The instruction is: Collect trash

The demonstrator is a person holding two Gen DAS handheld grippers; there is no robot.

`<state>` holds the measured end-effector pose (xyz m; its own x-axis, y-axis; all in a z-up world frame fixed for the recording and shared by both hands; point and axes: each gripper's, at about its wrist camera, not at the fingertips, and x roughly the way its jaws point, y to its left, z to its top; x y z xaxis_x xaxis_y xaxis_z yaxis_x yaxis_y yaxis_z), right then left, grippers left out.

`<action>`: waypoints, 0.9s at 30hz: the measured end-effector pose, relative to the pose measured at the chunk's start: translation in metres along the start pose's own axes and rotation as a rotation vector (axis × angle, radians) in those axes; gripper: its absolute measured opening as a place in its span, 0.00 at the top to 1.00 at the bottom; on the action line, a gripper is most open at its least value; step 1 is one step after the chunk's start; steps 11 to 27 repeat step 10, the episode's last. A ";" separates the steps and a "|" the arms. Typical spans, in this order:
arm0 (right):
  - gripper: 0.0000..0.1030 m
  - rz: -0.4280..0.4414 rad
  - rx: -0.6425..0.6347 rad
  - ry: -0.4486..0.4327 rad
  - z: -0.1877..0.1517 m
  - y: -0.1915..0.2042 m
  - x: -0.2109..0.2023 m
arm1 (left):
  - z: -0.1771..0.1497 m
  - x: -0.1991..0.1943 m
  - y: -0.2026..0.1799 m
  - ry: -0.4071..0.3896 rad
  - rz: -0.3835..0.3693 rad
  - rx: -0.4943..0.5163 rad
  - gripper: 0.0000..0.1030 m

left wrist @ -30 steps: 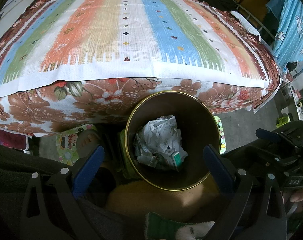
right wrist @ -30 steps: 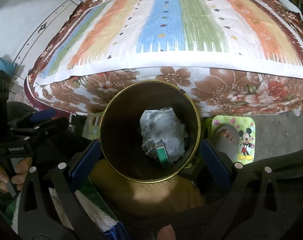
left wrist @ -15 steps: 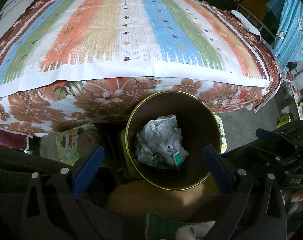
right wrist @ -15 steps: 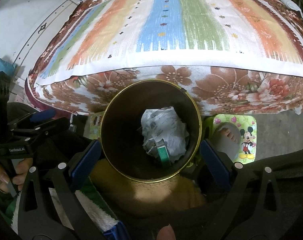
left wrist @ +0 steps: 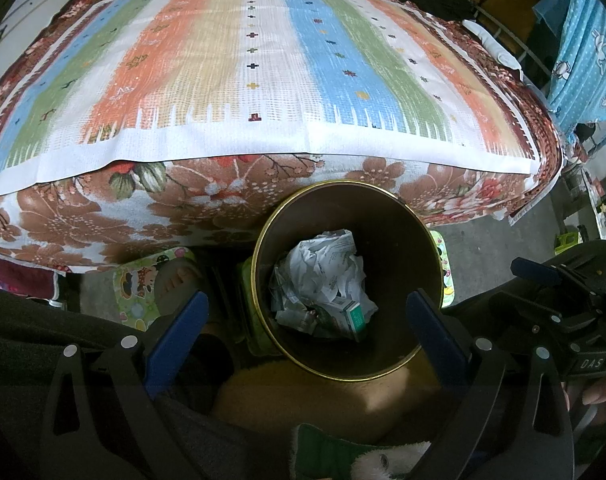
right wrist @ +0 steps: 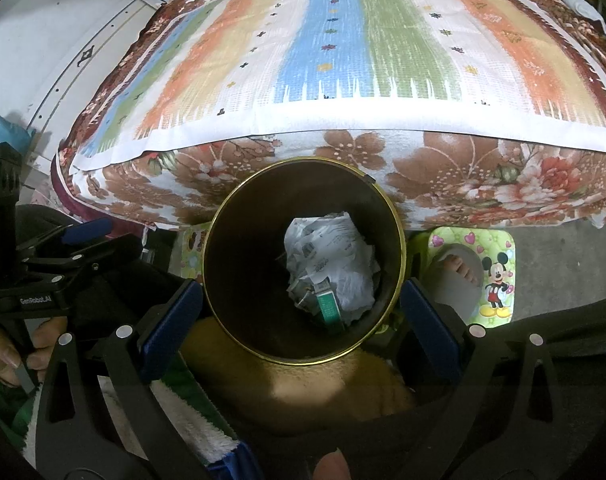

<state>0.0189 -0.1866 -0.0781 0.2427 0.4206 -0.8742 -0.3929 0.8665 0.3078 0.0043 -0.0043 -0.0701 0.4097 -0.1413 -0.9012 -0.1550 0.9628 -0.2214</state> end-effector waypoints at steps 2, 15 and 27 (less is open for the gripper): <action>0.08 0.000 -0.002 0.000 0.000 0.000 0.000 | 0.000 0.001 0.000 0.004 0.002 -0.001 0.06; 0.08 0.000 0.000 0.001 0.000 -0.001 0.000 | -0.005 0.001 0.005 0.006 0.004 0.001 0.06; 0.08 0.000 0.000 0.001 0.000 -0.001 0.000 | -0.005 0.001 0.005 0.006 0.004 0.001 0.06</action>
